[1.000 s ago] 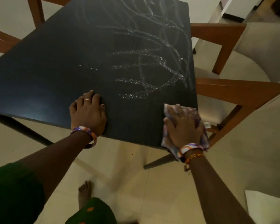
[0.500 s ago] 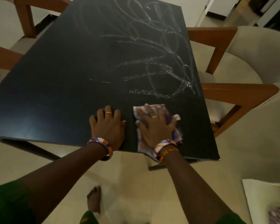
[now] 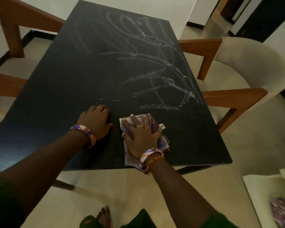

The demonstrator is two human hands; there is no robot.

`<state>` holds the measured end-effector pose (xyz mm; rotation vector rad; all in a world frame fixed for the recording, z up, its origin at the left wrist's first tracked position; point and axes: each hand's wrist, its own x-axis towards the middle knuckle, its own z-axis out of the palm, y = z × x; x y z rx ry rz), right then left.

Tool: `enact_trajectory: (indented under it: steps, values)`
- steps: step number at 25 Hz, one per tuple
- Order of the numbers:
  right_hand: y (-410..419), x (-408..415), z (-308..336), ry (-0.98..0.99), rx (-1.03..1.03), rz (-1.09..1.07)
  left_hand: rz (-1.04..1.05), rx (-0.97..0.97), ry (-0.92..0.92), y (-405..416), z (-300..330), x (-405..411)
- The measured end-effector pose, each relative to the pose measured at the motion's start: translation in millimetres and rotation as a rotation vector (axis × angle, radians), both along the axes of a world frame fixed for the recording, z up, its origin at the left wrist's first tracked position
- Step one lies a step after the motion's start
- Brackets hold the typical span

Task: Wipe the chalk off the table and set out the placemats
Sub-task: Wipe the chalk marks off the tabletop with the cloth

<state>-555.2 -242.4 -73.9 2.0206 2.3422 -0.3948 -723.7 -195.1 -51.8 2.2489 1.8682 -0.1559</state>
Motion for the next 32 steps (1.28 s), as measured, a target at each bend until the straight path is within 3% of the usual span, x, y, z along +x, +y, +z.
enact_trajectory:
  steps: [2, 5, 7, 11, 17, 19, 23, 26, 28, 32]
  values:
    - [9, 18, 6, -0.012, 0.005, -0.056, -0.031, -0.040, 0.021, 4, 4, 2]
    - [26, 100, 5, -0.032, -0.017, -0.383, -0.102, -0.085, 0.042, 11, 14, 1]
    - [37, 151, 2, -0.135, -0.052, -0.484, -0.132, -0.132, 0.050, 17, 21, 3]
    - [54, 144, -1, -0.105, -0.082, -0.628, -0.182, -0.215, 0.138, 29, 34, 16]
    - [57, 8, 17, -0.009, -0.068, -0.121, -0.328, -0.293, 0.479, 56, 50, 52]
    - [69, 42, 12, -0.022, -0.049, -0.176, -0.368, -0.347, 0.571, 61, 53, 59]
    - [76, 169, 0, -0.010, -0.076, -0.532, -0.270, -0.466, 0.562, 69, 59, 59]
    - [77, 193, 1, -0.011, -0.101, -0.656, -0.266, -0.479, 0.595, 70, 60, 63]
    - [81, 156, 2, -0.025, -0.059, -0.563, -0.270, -0.451, 0.601, 70, 57, 70]
    - [70, 37, 13, 0.044, -0.042, -0.091, -0.219, -0.391, 0.543, 74, 50, 75]
